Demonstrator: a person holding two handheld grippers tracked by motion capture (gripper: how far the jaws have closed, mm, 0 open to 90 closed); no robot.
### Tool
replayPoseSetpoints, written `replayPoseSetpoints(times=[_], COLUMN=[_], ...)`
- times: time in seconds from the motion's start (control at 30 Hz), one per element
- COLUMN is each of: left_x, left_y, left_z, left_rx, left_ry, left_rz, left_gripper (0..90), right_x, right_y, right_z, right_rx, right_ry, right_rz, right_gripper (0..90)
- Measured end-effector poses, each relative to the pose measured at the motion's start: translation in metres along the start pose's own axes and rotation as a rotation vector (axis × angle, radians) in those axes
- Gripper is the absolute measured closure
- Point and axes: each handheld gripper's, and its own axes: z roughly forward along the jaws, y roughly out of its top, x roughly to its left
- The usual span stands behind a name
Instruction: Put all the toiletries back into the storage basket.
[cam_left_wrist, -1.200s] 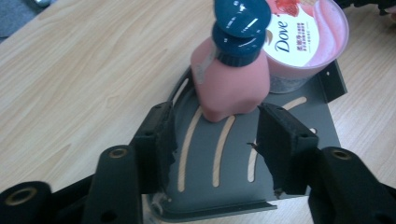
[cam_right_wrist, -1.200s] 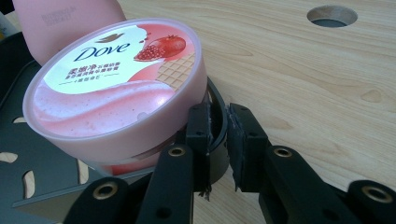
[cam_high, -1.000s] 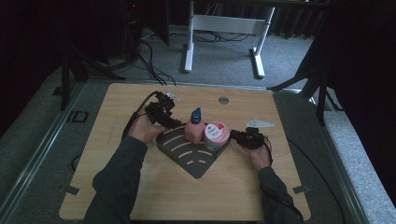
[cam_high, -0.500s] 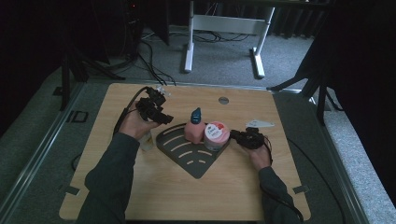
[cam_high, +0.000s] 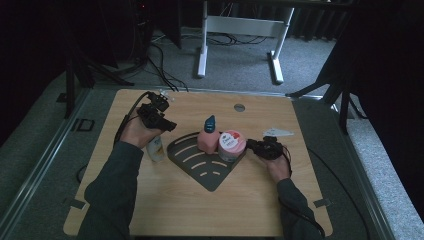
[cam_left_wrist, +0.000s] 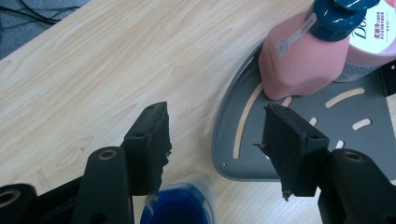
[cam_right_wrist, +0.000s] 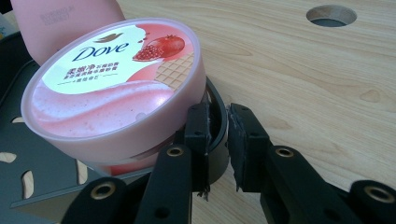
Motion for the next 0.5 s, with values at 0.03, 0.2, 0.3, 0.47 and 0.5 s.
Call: replayPoseSetpoints(times=[0.03, 0.2, 0.3, 0.47, 0.5], left_x=[0.001, 0.005, 0.006, 0.011, 0.011], left_y=[-0.001, -0.004, -0.006, -0.011, -0.012], left_z=[0.0, -0.001, -0.002, -0.004, -0.004], left_rx=[0.002, 0.009, 0.019, 0.032, 0.033], left_ry=[-0.002, 0.007, 0.019, 0.044, 0.042], left_rz=[-0.002, -0.013, -0.013, -0.026, -0.031], left_gripper=[41.4, 41.7, 41.8, 42.1, 42.2], right_x=[0.0, 0.0, 0.0, 0.0, 0.0], right_y=[0.0, 0.0, 0.0, 0.0, 0.0], right_z=[0.0, 0.0, 0.0, 0.0, 0.0], right_rx=[0.0, -0.001, -0.001, -0.002, -0.003], right_ry=[0.0, 0.001, 0.0, -0.001, -0.001], right_rz=[0.0, 0.001, 0.001, 0.001, 0.002], right_gripper=[78.0, 78.0, 78.0, 77.9, 78.0])
